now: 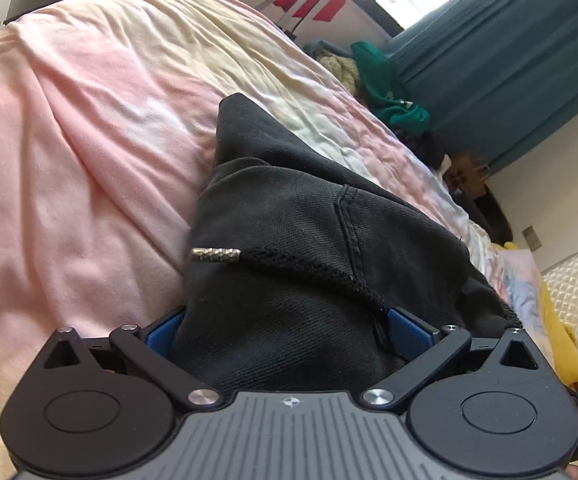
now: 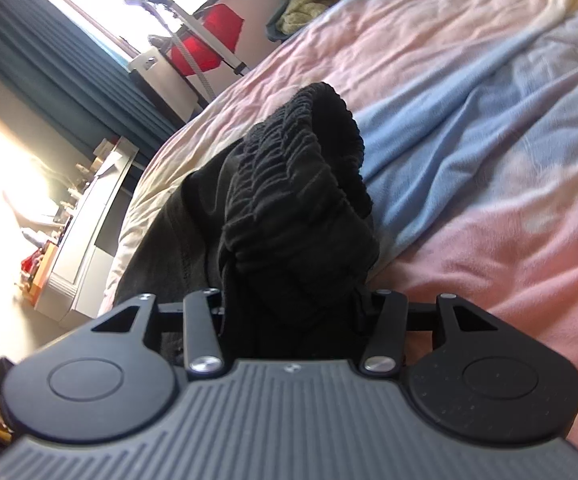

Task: Fold clothes
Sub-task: 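Grasp the folded pants edge with the left gripper while the right gripper holds the cuff, then fold the pants over once more and open both grippers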

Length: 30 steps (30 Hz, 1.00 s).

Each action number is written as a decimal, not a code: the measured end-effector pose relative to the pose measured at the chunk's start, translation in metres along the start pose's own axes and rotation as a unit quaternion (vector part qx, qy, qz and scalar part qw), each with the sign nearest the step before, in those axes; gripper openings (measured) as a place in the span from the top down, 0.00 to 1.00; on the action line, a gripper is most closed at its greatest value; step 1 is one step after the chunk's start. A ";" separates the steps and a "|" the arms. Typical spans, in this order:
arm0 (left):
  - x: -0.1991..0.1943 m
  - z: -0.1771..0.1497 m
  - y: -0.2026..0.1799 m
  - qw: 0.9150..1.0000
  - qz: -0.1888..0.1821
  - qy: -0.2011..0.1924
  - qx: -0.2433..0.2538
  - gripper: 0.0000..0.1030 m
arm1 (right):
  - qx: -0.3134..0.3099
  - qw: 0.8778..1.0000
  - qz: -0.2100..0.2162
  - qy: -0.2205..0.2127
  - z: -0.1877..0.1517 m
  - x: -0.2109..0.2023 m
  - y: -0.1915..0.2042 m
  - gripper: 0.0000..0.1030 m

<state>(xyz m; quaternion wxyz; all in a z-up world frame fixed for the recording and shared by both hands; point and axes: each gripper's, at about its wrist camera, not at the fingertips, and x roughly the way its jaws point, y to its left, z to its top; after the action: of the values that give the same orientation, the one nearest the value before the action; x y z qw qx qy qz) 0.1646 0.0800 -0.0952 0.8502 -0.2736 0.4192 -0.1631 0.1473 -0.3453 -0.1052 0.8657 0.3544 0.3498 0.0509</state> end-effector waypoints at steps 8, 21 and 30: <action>0.001 -0.011 -0.011 0.999 0.023 -0.016 0.021 0.08 | -0.006 1.000 -0.008 -0.005 -0.001 0.004 0.004 0.50; -0.042 -0.012 -0.057 0.994 0.054 -0.080 0.054 0.61 | -0.001 0.996 0.076 -0.054 0.009 -0.026 0.021 0.57; -0.050 0.031 -0.165 0.989 0.054 -0.091 0.104 0.66 | 0.046 0.980 0.154 -0.113 0.065 -0.061 0.006 0.59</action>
<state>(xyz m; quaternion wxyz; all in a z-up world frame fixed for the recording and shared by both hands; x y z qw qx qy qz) 0.1518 -0.0160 0.0512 0.9162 -0.1744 0.3350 -0.1341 0.1444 -0.3984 -0.0342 0.8641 0.4472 0.1928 0.1274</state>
